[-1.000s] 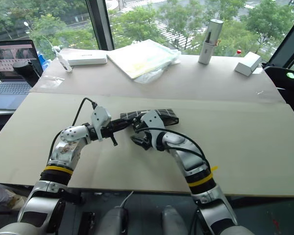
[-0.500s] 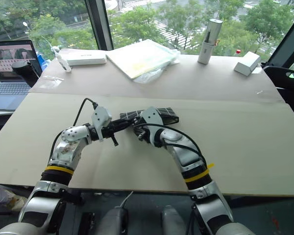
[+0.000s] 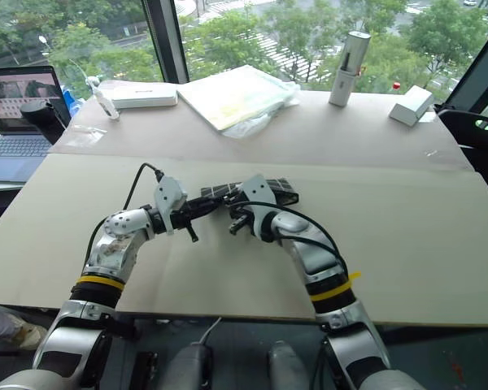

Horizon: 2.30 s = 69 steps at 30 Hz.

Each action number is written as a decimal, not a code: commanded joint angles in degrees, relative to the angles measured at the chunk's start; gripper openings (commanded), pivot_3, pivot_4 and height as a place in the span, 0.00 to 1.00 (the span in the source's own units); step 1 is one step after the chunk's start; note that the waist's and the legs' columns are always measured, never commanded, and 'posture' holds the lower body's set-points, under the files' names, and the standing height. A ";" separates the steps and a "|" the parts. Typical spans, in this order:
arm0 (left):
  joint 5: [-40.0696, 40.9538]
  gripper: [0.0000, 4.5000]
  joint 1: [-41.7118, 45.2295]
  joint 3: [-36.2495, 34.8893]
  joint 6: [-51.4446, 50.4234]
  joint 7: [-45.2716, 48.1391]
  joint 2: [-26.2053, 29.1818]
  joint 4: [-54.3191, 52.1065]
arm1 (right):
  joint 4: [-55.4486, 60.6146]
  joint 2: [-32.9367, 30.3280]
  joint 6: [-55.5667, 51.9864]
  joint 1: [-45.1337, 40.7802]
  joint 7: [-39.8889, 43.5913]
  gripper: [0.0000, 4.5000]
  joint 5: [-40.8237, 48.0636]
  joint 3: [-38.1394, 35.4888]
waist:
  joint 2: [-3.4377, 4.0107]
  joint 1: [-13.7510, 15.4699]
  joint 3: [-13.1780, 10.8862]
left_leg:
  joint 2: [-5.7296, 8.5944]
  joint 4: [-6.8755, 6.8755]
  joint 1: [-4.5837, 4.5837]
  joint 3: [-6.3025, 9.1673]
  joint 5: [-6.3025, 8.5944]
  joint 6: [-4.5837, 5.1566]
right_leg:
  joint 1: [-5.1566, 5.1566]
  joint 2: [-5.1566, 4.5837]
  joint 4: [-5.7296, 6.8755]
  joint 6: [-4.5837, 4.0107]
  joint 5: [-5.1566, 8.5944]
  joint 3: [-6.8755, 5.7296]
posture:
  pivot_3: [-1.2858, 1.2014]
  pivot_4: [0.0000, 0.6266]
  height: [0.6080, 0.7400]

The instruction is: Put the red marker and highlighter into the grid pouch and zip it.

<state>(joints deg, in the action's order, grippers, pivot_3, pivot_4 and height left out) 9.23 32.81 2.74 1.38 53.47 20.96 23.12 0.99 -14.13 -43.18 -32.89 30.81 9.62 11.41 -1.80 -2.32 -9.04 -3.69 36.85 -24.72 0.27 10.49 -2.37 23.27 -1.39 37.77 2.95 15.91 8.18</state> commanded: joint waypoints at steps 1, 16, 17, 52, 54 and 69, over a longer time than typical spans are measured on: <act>1.11 0.00 -0.41 -0.51 0.42 -0.20 0.24 -2.73 | 7.17 -6.89 -2.73 3.17 4.61 0.01 2.69 -3.47 | 0.00 -0.01 0.00 | 0.00 0.00 -0.01 0.00 0.00 0.00 | 0.00 0.00 -0.02 0.00 0.00 0.00 | 0.52 0.24 0.98; 1.17 0.00 -0.14 -0.25 0.33 -0.32 -0.26 -2.25 | 6.65 -23.14 -2.96 9.42 5.81 0.01 4.17 -13.97 | -0.02 -0.20 -0.01 | 0.00 -0.05 0.00 0.00 0.01 0.01 | -0.02 0.00 -0.14 0.01 0.01 0.02 | 0.52 0.24 0.98; 1.16 0.00 -0.04 -0.22 0.37 -0.32 -0.35 -2.16 | 6.12 -22.82 -2.74 9.35 5.22 0.01 3.90 -13.95 | -0.02 -0.18 -0.01 | 0.00 -0.05 0.00 0.00 0.01 0.01 | -0.03 0.00 -0.14 0.01 0.01 0.03 | 0.52 0.24 0.98; -0.77 0.36 2.44 6.33 13.89 11.08 -2.34 5.61 | 17.28 -32.63 0.13 31.45 22.97 1.00 24.73 -35.71 | -0.02 0.33 -0.04 | 0.13 -0.03 0.03 0.00 0.01 0.01 | -0.15 -0.10 -0.19 0.19 0.11 0.06 | 0.52 0.24 0.98; -0.79 0.51 2.56 6.72 14.16 11.40 -2.77 5.99 | 17.47 -32.32 0.52 32.05 22.14 1.00 24.25 -35.25 | -0.02 0.22 -0.03 | 0.14 -0.02 0.04 0.00 0.01 0.01 | -0.17 -0.10 -0.20 0.20 0.11 0.06 | 0.52 0.24 0.98; 20.88 0.87 -9.17 -9.49 -31.22 -1.80 3.94 -23.64 | 8.52 -32.97 5.42 29.16 21.15 1.00 22.32 -34.93 | -0.01 -0.52 -0.04 | 0.06 -0.05 0.09 0.02 0.02 0.02 | -0.14 -0.06 -0.12 0.29 0.17 0.06 | 0.52 0.24 0.98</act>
<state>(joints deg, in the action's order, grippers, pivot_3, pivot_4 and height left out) 26.07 24.83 -3.18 -25.60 53.60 24.14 4.03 10.38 -46.17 -39.59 -2.30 51.71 32.19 -22.48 -1.81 -2.85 -9.08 -3.64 36.79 -24.63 0.30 10.50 -2.34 23.13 -1.46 37.64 3.25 16.08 8.23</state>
